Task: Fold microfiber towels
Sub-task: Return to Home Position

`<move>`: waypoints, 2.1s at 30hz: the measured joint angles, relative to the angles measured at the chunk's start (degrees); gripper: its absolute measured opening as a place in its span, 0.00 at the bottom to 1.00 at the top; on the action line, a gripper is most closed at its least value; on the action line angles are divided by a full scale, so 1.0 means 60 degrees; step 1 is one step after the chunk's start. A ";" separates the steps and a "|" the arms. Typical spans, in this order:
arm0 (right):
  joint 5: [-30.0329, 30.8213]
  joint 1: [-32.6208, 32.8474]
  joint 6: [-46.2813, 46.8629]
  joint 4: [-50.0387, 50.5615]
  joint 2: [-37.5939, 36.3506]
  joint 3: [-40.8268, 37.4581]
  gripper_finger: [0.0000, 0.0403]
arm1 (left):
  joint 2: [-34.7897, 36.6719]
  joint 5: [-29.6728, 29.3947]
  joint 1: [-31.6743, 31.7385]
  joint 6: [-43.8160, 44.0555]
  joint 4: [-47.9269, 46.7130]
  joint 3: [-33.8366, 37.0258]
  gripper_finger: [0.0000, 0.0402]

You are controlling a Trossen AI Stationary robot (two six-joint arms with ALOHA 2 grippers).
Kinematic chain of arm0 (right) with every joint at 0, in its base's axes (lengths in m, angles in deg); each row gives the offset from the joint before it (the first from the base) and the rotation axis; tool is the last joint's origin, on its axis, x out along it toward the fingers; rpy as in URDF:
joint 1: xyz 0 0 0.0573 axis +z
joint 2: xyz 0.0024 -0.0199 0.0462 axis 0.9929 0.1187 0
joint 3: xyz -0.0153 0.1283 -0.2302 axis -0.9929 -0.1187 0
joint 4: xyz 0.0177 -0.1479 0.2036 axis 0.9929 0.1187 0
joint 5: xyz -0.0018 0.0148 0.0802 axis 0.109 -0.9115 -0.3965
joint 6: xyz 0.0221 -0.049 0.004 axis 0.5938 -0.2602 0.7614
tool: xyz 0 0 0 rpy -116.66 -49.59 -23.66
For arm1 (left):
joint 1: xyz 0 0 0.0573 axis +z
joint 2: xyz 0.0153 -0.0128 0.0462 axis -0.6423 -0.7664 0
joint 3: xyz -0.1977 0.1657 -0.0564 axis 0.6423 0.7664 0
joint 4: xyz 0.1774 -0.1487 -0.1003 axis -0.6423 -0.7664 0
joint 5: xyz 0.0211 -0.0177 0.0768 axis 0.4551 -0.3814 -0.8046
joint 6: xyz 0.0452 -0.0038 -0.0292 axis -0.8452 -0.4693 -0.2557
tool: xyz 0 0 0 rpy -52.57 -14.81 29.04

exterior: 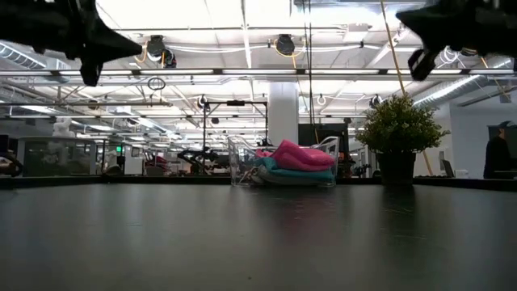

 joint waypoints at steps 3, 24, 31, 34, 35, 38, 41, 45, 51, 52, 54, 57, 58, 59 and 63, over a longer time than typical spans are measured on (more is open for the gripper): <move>0.0589 0.0275 0.0296 -0.1871 0.0165 -0.1210 0.00 | -0.0022 0.0535 0.0473 0.0231 0.0300 0.0325 0.00; 0.1273 0.0401 -0.1956 -0.1572 0.0368 -0.1138 0.00 | -0.0041 -0.0034 0.1004 -0.0625 -0.0281 0.0507 0.02; 0.0852 0.0404 -0.2042 -0.1524 0.0369 -0.1138 0.00 | -0.0045 -0.0042 0.1004 -0.0593 -0.0645 0.0507 0.05; 0.0853 0.0404 -0.1100 -0.1525 0.0367 -0.1138 0.00 | -0.0043 -0.0042 0.1004 -0.0589 -0.0637 0.0507 0.04; 0.0860 0.0404 -0.0782 -0.1524 0.0367 -0.1138 0.00 | -0.0045 -0.0042 0.1004 -0.0589 -0.0636 0.0507 0.04; 0.0863 0.0404 -0.0253 -0.1527 0.0367 -0.1134 0.00 | -0.0045 -0.0042 0.1004 -0.0617 -0.0637 0.0507 0.02; 0.0866 0.0404 -0.0227 -0.1673 0.0307 -0.1133 0.00 | -0.0042 -0.0031 0.1004 -0.0777 -0.0718 0.0507 0.01; 0.0873 0.0404 -0.0218 -0.1630 0.0316 -0.1123 0.00 | -0.0044 0.0049 0.1004 -0.0766 -0.0837 0.0507 0.03; 0.0884 0.0525 -0.0215 -0.1647 -0.0192 -0.1308 0.00 | -0.0042 0.0072 0.1004 -0.0859 -0.0826 0.0507 0.08; 0.0866 0.0554 -0.0207 -0.1653 -0.0455 -0.1471 0.00 | -0.0042 0.0069 0.1004 -0.0931 -0.0826 0.0507 0.09; 0.0866 0.0590 -0.0210 -0.1881 -0.1020 -0.1838 0.00 | -0.0045 0.0070 0.1004 -0.1073 -0.0830 0.0507 0.09; 0.0880 0.0590 -0.0224 -0.0707 -0.1773 -0.1847 0.00 | -0.0045 0.0043 0.1004 -0.1088 -0.0827 0.0507 0.09; 0.0883 0.0590 -0.0221 -0.0322 -0.1941 -0.1852 0.00 | -0.0045 0.0038 0.1004 -0.1088 -0.0826 0.0507 0.09; 0.0882 0.0590 -0.0218 -0.0213 -0.2137 -0.1856 0.00 | -0.0045 0.0028 0.1004 -0.1088 -0.0809 0.0507 0.09; 0.0880 0.0596 -0.0213 0.0179 -0.2400 -0.1867 0.00 | -0.0045 0.0005 0.1004 -0.1231 -0.0812 0.0507 0.09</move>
